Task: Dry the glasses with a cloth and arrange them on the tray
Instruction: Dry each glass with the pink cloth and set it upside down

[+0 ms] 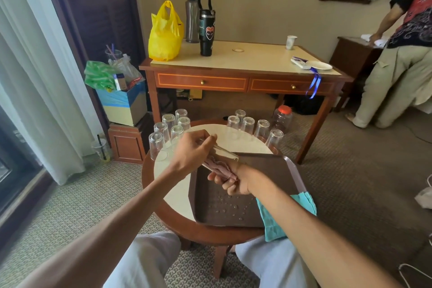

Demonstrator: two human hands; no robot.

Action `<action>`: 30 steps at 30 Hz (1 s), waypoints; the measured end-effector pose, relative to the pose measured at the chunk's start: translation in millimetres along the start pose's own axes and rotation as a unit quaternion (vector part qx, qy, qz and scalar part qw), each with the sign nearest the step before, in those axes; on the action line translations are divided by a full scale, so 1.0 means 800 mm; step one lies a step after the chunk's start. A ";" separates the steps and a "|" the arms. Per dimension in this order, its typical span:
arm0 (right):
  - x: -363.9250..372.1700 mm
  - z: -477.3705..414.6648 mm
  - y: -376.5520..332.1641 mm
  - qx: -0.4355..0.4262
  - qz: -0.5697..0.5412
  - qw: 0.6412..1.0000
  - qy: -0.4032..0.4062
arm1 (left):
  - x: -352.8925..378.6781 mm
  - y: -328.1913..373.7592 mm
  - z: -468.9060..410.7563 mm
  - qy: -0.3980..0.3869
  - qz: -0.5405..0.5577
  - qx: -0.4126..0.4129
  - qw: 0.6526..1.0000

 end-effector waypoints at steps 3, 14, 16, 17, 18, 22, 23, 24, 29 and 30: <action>-0.003 -0.005 0.014 0.022 -0.024 0.999 -0.012 | 0.008 -0.003 0.002 -0.014 0.012 0.008 1.000; 0.021 0.130 -0.146 -0.429 0.579 0.561 0.406 | 0.035 -0.047 0.010 -0.128 0.272 -0.331 0.895; -0.004 0.112 -0.149 -0.381 0.565 0.593 0.429 | 0.026 -0.035 0.006 -0.085 0.250 -0.310 0.913; -0.020 0.101 -0.149 -0.344 0.548 0.623 0.439 | 0.021 -0.028 0.003 -0.064 0.238 -0.291 0.925; -0.035 0.082 -0.142 -0.301 0.514 0.684 0.421 | 0.014 -0.019 -0.001 -0.045 0.218 -0.259 0.940; -0.014 0.018 -0.064 -0.139 0.116 0.979 0.097 | -0.016 0.026 -0.024 0.021 -0.032 -0.009 0.999; -0.003 0.015 -0.045 -0.081 0.053 0.995 0.025 | -0.017 0.034 -0.025 0.029 -0.059 0.036 0.997; 0.007 0.018 -0.033 -0.044 0.009 0.999 -0.027 | -0.017 0.040 -0.025 0.034 -0.067 0.067 0.995; -0.007 0.044 -0.080 -0.163 0.177 0.963 0.119 | -0.017 0.021 -0.028 -0.005 0.060 0.007 0.998; -0.010 0.061 -0.103 -0.221 0.264 0.920 0.186 | -0.014 0.011 -0.028 -0.032 0.127 -0.046 0.990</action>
Point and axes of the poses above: each hand's wrist, its own z-axis away from the middle knuckle, its own x-axis out of the palm, y = z × x, the point moved 9 cm from there along -z, towards the middle knuckle, and after that the axes turned 1 degree about -y, right-handed, at the moved point
